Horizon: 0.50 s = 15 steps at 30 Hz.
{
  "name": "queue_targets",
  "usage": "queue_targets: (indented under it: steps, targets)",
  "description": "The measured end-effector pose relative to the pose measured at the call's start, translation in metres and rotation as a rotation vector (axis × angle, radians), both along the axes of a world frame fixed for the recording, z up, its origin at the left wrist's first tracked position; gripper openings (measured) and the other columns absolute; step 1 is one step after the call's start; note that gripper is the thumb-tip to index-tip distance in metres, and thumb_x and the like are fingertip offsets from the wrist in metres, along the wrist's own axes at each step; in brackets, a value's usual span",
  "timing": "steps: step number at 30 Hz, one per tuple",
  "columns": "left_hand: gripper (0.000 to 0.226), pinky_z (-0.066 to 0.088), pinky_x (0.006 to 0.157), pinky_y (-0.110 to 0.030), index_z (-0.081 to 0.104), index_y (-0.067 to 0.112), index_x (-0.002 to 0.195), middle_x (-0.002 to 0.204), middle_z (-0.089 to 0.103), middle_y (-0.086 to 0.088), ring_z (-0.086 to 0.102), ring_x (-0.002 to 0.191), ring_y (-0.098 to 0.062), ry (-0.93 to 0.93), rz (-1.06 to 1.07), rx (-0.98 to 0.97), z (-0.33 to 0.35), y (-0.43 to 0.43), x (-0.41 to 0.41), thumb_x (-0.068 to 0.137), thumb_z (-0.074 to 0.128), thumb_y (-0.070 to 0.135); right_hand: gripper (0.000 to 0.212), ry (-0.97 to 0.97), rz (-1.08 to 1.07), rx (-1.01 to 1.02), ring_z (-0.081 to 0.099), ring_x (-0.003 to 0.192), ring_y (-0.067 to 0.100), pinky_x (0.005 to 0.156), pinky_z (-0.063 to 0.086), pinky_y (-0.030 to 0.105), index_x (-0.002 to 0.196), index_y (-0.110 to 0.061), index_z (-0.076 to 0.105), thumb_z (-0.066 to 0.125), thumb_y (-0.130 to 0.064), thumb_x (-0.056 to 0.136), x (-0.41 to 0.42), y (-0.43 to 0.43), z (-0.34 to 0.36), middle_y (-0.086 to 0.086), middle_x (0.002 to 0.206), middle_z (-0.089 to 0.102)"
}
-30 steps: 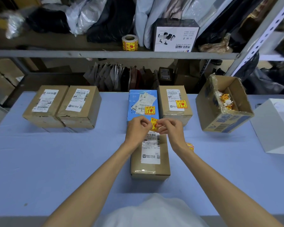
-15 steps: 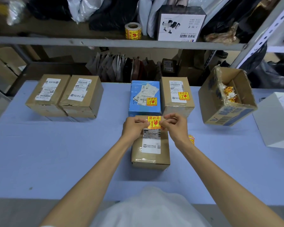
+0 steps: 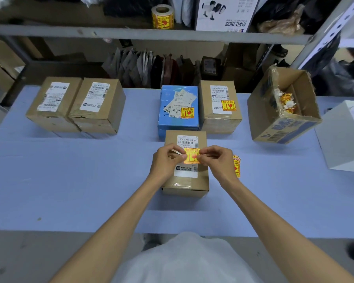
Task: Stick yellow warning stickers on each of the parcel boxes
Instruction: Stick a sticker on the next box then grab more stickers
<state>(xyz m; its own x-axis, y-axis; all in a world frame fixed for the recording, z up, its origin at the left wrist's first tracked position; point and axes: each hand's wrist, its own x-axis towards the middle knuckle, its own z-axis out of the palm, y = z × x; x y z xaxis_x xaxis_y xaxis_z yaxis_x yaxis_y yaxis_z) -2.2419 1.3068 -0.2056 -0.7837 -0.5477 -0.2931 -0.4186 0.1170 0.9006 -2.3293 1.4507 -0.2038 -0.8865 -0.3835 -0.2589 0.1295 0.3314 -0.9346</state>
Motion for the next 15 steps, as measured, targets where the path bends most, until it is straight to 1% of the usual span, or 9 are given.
queue_targets:
  steps: [5, 8, 12, 15]
  targets:
    - [0.006, 0.045, 0.058, -0.007, 0.070, 0.014, 0.084, 0.078, 0.072, -0.003, 0.067, 0.070, -0.007, -0.023, -0.006, -0.044, -0.009, 0.009, 0.005, 0.079, 0.074, 0.015, 0.014, 0.009, 0.024, 0.047, 0.066, 0.069, 0.010, 0.066, 0.057, 0.022, 0.080, -0.012, 0.071, 0.081, -0.007, 0.072, 0.004, 0.008, -0.005, 0.003, 0.075, 0.070]
    - [0.005, 0.044, 0.058, -0.007, 0.070, 0.016, 0.083, 0.079, 0.072, 0.001, 0.066, 0.071, -0.004, -0.064, -0.011, -0.069, -0.013, 0.015, 0.008, 0.079, 0.074, 0.017, 0.014, 0.033, 0.044, 0.072, 0.065, 0.066, 0.007, 0.062, 0.054, 0.015, 0.081, -0.011, 0.071, 0.081, -0.007, 0.072, 0.008, 0.012, -0.008, 0.001, 0.074, 0.069]
    - [0.005, 0.045, 0.065, -0.015, 0.070, 0.017, 0.082, 0.080, 0.070, 0.005, 0.063, 0.071, -0.003, -0.086, -0.025, -0.116, -0.015, 0.017, 0.009, 0.080, 0.074, 0.017, 0.016, 0.068, 0.057, 0.109, 0.065, 0.066, 0.006, 0.062, 0.053, 0.014, 0.082, -0.010, 0.071, 0.083, -0.013, 0.071, 0.012, 0.014, -0.013, 0.000, 0.074, 0.070]
    - [0.004, 0.045, 0.066, -0.016, 0.071, 0.017, 0.083, 0.078, 0.068, 0.008, 0.062, 0.071, -0.002, -0.097, -0.044, -0.142, -0.016, 0.017, 0.009, 0.080, 0.074, 0.017, 0.016, 0.092, 0.062, 0.125, 0.064, 0.064, 0.005, 0.062, 0.053, 0.013, 0.081, -0.011, 0.071, 0.083, -0.012, 0.071, 0.013, 0.015, -0.015, 0.000, 0.073, 0.069]
